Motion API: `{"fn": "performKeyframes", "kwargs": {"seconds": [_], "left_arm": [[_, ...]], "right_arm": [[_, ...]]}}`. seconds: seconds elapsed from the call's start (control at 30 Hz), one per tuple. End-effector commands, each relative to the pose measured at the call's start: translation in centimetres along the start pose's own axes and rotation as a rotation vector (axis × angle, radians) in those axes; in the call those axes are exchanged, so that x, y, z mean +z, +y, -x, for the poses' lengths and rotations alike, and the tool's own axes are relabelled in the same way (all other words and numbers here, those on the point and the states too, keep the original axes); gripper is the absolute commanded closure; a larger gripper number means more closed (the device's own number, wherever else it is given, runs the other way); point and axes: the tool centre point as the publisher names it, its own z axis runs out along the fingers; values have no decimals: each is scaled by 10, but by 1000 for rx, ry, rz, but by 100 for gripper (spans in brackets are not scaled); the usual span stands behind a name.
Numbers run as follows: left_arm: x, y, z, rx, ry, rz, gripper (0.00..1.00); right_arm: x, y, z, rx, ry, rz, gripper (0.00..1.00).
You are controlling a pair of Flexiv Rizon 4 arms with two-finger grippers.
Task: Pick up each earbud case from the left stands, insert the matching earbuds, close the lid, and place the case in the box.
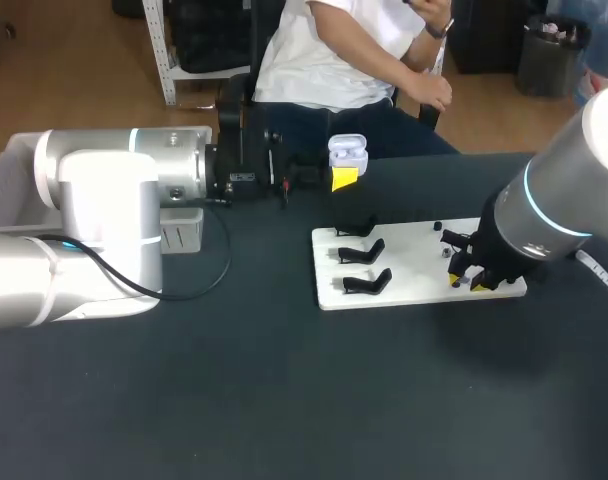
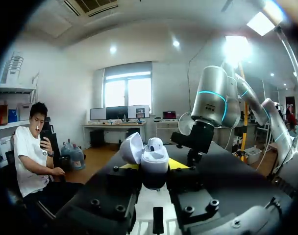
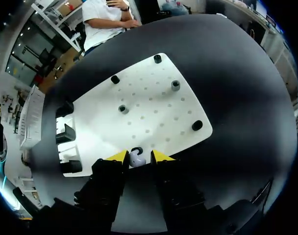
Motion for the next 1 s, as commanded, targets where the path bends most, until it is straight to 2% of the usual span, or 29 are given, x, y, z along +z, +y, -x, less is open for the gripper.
{"fn": "performKeyframes", "kwargs": {"seconds": [0.03, 0.07, 0.2, 0.37, 0.5, 0.7, 1.0], "left_arm": [[0, -2, -1, 5, -6, 9, 100], [0, -2, -1, 5, -6, 9, 100], [0, -2, -1, 5, -6, 9, 100], [0, -2, -1, 5, -6, 9, 100], [0, -2, -1, 5, -6, 9, 100], [0, -2, -1, 5, -6, 9, 100], [0, -2, -1, 5, -6, 9, 100]], "right_arm": [[2, -1, -2, 1, -30, 4, 83], [2, 0, -2, 1, -30, 4, 89], [5, 0, -2, 0, -26, 4, 100], [4, 2, -3, -1, -24, 4, 100], [-8, 2, -2, -4, -28, 5, 100], [-36, 7, 0, -66, 3, 23, 100], [-96, 25, -3, -261, 83, 73, 100]]}}
